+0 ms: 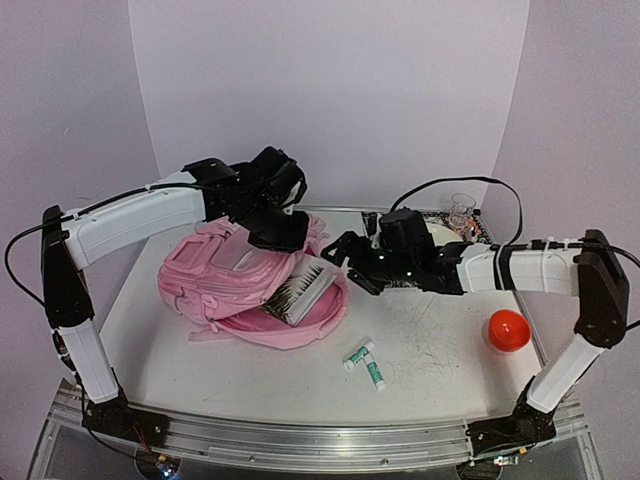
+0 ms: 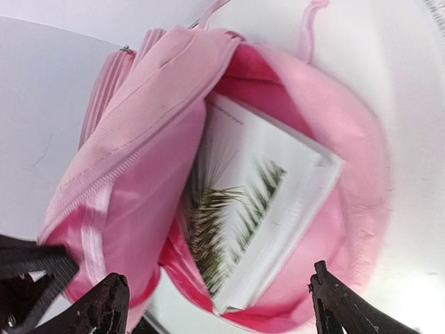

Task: Pack the student bag
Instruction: Place the largest pocket of the bag in the student bag, then hold the student bag at the center of the board.

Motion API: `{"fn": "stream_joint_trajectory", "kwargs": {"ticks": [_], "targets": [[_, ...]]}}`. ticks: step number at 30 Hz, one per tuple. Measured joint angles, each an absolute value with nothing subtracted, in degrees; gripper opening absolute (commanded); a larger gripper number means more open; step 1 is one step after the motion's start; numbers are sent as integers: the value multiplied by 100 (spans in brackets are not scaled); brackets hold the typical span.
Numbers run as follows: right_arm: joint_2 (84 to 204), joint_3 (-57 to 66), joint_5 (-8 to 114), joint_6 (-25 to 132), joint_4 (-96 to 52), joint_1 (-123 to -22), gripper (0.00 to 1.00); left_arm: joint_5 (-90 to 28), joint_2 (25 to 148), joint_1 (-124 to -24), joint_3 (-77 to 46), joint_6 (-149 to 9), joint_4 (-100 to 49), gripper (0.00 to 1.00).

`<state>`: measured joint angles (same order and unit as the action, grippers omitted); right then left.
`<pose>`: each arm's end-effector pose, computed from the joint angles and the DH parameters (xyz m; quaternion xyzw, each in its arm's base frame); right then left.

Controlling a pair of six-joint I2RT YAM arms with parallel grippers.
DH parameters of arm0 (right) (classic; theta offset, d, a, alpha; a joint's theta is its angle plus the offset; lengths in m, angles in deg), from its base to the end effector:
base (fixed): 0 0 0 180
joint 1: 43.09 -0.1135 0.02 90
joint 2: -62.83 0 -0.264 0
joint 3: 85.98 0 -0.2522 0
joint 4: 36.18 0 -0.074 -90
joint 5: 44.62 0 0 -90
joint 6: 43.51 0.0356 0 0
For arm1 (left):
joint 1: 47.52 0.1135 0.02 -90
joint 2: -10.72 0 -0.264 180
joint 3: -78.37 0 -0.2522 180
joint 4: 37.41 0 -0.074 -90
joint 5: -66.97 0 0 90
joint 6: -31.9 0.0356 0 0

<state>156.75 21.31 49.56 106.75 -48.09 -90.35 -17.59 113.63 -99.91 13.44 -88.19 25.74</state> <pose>0.2568 0.2818 0.2679 0.0628 0.7594 0.5383 0.3601 0.2434 -0.3104 0.3389 0.1665 0.9268 -0.1862 0.2803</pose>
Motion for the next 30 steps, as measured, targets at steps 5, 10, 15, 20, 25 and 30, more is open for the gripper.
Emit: {"fn": "stream_joint_trajectory", "kwargs": {"ticks": [5,10,15,20,25,30], "targets": [[15440,2236,4538,10185,-4298,-9129,91,-2020,11366,-9897,1344,-8825,2348,36],[15440,2239,4238,9778,-4057,-9453,91,-2272,11364,-9696,1319,-8802,2157,58],[15460,2139,3849,9447,-3796,-9891,91,-2416,11143,-9354,765,-8847,1971,68],[15567,1777,3398,9336,-3567,-10405,90,-2498,10445,-8686,-336,-8978,1929,75],[15658,1525,2941,9325,-3380,-10888,90,-2743,9530,-7770,-1507,-9128,1831,77],[16109,1126,2790,9320,-3302,-11311,89,-3114,8841,-6744,-2504,-9253,1784,77]]}}
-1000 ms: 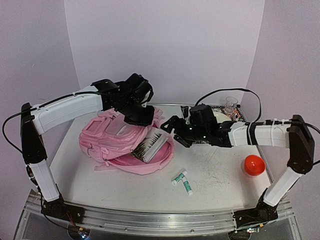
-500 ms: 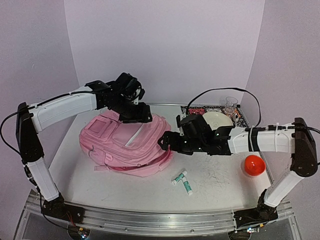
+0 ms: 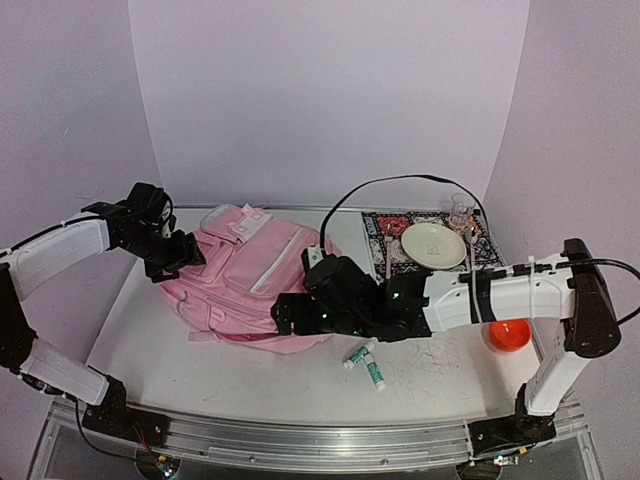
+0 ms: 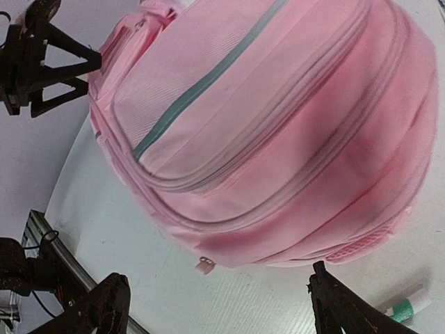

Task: Pack the student bag
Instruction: Hold the student bag at the center of the board.

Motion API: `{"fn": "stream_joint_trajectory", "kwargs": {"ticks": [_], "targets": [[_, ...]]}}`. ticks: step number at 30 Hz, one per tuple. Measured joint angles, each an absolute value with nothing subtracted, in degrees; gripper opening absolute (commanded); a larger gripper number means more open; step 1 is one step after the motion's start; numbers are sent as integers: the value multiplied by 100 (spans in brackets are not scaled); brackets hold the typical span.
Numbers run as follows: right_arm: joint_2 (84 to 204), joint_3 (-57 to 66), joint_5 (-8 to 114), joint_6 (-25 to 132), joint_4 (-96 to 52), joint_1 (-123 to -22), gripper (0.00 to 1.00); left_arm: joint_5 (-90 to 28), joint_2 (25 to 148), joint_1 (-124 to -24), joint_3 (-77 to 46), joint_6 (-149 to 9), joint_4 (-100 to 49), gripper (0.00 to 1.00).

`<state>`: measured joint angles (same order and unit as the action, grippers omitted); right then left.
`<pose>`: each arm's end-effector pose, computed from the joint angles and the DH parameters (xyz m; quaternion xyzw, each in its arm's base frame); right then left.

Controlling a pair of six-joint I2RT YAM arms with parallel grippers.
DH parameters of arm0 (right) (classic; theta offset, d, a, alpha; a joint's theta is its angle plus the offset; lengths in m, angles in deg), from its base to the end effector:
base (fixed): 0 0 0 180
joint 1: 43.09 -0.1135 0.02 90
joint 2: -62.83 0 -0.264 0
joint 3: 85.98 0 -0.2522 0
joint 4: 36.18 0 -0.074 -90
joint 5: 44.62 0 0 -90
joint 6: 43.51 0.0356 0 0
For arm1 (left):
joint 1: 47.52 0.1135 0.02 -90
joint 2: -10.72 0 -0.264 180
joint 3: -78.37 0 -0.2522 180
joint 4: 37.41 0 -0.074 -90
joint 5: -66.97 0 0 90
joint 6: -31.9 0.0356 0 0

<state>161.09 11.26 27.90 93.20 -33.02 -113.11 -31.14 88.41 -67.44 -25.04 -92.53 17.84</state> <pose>0.1478 0.3753 0.2728 -0.0754 0.8043 0.4260 0.4074 0.2582 -0.0989 0.2756 -0.1003 0.9497 -0.1921 0.2259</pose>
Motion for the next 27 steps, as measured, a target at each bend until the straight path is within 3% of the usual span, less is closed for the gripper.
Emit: {"fn": "stream_joint_trajectory", "kwargs": {"ticks": [9,17,21,27], "targets": [[16521,857,2947,9216,-3450,-11678,87,-3527,8202,-5727,-3933,-9280,1545,72],[16807,740,3233,9061,-3942,-11772,84,-4543,8168,-5223,-5321,-9818,481,63],[16983,740,3383,9055,-4227,-11804,82,-5016,8166,-5223,-5407,-10126,-86,55],[17501,511,3529,8997,-4461,-11823,76,-5518,8168,-5219,-5696,-10594,-864,33]]}}
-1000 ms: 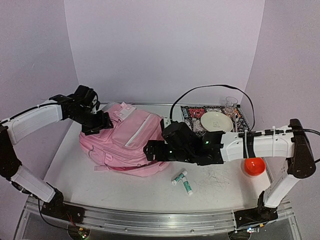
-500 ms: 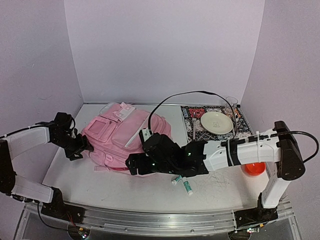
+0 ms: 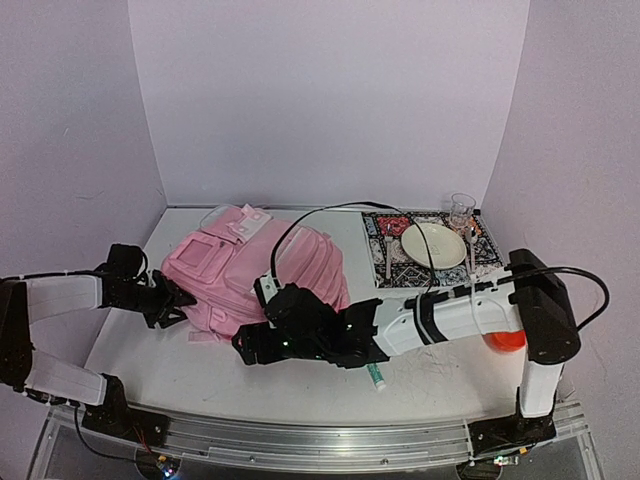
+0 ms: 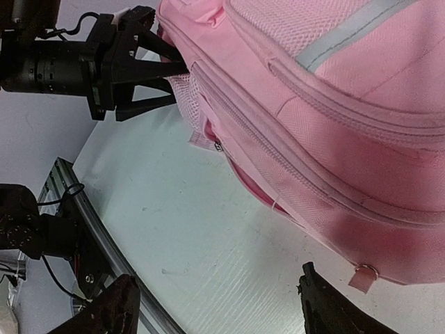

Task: Pack the student bag
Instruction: Hold the student bag at the center of the board, then grab the largest pocket of the student bag.

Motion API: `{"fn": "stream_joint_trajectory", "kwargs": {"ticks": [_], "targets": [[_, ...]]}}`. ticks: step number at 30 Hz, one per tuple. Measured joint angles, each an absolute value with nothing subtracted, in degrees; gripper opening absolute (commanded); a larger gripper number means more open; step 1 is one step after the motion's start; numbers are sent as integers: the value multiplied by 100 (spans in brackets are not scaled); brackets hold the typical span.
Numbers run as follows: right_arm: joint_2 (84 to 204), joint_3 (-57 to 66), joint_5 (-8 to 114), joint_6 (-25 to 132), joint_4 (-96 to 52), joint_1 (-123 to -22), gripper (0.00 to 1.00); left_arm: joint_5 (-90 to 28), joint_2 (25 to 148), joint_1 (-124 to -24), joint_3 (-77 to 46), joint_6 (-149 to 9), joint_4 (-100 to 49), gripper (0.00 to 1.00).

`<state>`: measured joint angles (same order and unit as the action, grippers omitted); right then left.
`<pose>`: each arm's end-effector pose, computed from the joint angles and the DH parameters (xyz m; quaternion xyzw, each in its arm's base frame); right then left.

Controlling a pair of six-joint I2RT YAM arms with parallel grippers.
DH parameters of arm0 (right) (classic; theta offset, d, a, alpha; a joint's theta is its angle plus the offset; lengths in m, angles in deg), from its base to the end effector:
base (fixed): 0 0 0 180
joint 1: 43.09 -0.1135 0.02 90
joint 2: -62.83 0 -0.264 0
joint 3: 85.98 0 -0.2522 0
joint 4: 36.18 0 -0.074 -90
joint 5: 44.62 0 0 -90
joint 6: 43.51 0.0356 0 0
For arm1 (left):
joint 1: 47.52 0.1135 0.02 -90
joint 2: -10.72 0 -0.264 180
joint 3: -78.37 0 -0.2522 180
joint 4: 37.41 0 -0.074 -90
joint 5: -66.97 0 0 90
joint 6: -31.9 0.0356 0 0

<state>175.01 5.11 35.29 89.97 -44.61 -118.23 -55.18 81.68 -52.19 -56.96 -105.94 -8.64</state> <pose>0.1232 0.4399 0.2304 -0.1637 0.7741 0.4868 0.3700 0.2174 -0.0368 0.1660 -0.2599 0.8829 -0.3645 0.1419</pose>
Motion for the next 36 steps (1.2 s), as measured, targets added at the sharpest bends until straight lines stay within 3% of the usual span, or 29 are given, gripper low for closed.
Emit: {"fn": "stream_joint_trajectory", "kwargs": {"ticks": [4,6,24,36], "targets": [[17729,411,3525,8997,-4496,-11829,72,-5685,8168,-5288,-6003,-11008,-1341,8],[17814,355,3518,9003,-4507,-11829,69,-5705,8162,-5397,-6053,-11246,-1500,0],[18591,187,3361,9323,-4842,-11829,53,-5112,7724,-6506,-6338,-13244,-2237,0],[19221,-129,2730,9212,-5608,-11829,56,-4881,7628,-6750,-6338,-13618,-2268,0]]}}
